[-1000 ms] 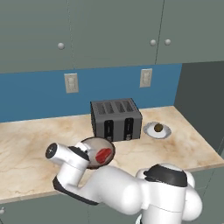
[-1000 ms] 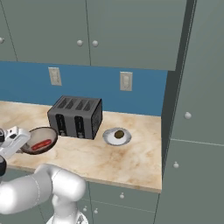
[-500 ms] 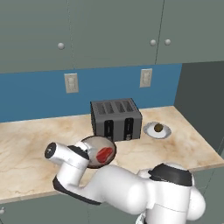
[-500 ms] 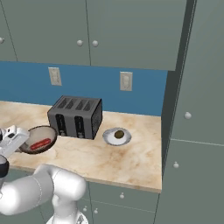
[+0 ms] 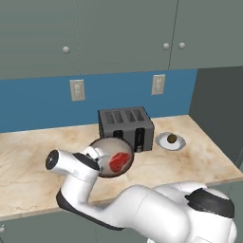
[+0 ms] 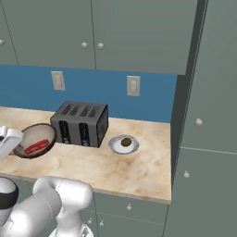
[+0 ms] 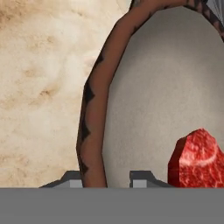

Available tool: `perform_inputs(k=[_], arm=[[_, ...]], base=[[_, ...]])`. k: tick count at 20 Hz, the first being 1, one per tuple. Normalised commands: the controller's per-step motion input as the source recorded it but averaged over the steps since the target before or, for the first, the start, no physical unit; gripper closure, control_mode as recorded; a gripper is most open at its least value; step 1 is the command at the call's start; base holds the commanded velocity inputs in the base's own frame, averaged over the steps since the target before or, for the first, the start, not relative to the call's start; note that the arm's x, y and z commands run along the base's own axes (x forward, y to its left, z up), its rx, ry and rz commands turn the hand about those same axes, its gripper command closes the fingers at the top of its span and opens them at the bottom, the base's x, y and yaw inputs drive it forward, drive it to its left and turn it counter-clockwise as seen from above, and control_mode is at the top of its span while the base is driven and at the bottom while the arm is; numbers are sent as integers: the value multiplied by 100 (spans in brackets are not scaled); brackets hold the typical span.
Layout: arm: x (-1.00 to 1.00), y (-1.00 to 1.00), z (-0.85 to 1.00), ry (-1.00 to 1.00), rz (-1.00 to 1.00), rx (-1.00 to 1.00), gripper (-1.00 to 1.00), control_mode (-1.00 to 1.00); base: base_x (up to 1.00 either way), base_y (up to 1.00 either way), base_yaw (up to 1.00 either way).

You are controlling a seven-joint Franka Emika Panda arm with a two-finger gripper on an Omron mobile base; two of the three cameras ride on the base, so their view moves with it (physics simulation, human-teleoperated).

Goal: Remove the kiwi from the bowl and place it on the small plate. Then place the bowl with only the steak in the microwave, close the door, and press the start button to microwave the steak.

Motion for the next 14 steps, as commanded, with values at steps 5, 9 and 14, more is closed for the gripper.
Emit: perform_inputs(k=[5,9,14], arm=[[0,-48,73,-1,-9,0,100,-100],[0,-95,46,0,-12,1,100,-100],[0,-99,34,0,-11,3,100,-100]], base=[[0,0,0],[0,0,0],[0,0,0]])
